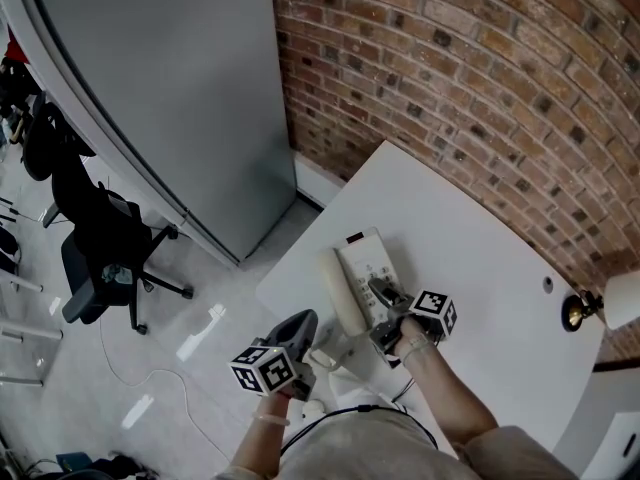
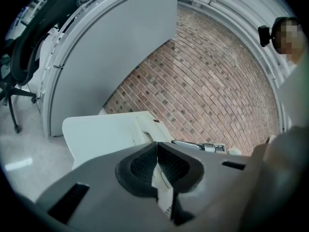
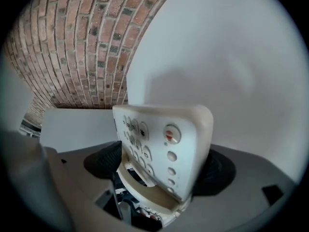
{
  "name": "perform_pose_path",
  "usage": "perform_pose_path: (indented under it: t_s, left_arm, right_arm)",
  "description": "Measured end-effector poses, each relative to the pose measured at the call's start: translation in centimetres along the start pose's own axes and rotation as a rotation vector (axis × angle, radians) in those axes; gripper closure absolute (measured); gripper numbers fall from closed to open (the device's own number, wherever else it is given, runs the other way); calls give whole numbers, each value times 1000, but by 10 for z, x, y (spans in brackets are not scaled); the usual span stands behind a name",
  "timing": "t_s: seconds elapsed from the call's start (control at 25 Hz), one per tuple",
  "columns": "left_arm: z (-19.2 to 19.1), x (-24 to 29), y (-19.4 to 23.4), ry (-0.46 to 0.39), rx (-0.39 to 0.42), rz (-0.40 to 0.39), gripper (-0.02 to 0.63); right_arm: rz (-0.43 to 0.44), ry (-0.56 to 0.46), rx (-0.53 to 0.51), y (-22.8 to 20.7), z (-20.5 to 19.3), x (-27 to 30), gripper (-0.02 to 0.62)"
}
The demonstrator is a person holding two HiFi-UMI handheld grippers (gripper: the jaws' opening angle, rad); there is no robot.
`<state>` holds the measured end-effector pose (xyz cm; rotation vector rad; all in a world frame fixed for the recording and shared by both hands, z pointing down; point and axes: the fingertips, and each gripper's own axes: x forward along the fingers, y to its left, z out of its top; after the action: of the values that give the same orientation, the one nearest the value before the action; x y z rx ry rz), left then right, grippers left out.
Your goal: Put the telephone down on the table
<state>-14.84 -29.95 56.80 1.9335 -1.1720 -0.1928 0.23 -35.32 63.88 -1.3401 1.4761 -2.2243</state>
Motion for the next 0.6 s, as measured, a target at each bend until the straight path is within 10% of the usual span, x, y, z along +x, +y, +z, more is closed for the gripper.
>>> perform_pose_path:
  t_s: [0.16,0.4,0.6]
  left_arm:
    - [-7,5,-4,51,34,-15,600]
    - [-93,23,-55,498,487,-168,600]
    - [-126,33,-59,546,477,-170,600]
  right_arm:
    - [-49,5,3,-6,0,-6,130]
    - [-52,-8,23,-5,0,-6,93]
    - [-40,44,52,-2,-7,-8,30]
